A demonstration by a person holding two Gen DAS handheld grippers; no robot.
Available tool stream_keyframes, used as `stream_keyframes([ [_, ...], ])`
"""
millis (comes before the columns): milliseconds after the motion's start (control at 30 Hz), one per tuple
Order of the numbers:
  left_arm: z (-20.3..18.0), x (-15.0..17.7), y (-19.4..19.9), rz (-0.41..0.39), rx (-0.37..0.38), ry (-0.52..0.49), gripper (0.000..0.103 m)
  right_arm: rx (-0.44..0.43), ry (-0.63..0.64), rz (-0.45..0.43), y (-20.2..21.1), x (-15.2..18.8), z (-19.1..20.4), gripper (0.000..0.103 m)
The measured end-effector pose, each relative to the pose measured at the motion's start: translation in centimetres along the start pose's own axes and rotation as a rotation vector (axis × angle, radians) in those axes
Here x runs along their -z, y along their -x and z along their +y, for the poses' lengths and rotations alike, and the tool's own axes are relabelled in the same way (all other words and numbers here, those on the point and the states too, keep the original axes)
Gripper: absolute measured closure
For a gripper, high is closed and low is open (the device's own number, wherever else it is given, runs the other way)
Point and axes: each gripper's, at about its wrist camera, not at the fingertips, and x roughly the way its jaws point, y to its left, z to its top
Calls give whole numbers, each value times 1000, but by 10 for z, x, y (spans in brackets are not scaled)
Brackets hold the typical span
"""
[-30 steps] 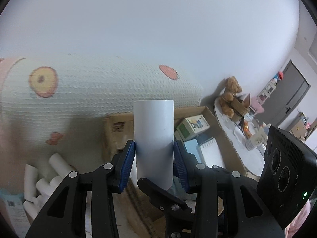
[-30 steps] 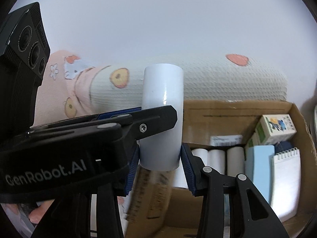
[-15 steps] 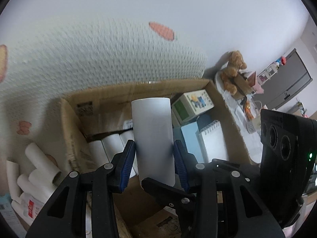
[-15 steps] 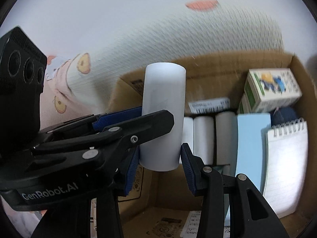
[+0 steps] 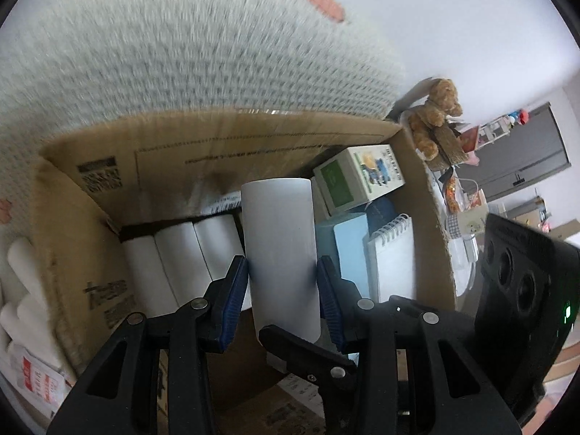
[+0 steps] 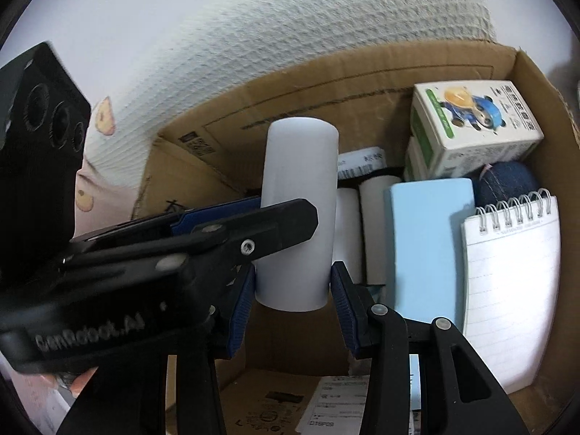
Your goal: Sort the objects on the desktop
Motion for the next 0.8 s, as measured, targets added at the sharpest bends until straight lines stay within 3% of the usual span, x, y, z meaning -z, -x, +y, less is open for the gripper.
stream_keyframes([
  [267, -3, -8, -28, 100, -78, 27, 60, 7, -87, 30, -11, 3, -9, 63],
  [533, -1, -9, -51, 188, -86, 89, 61, 126, -25, 12, -7, 2, 0, 64],
  [633, 3, -10, -55, 186, -112, 137, 61, 97, -23, 38, -10, 3, -3, 64],
  [800, 8, -15, -60, 184, -97, 178, 61, 106, 1, 54, -15, 10, -6, 79],
])
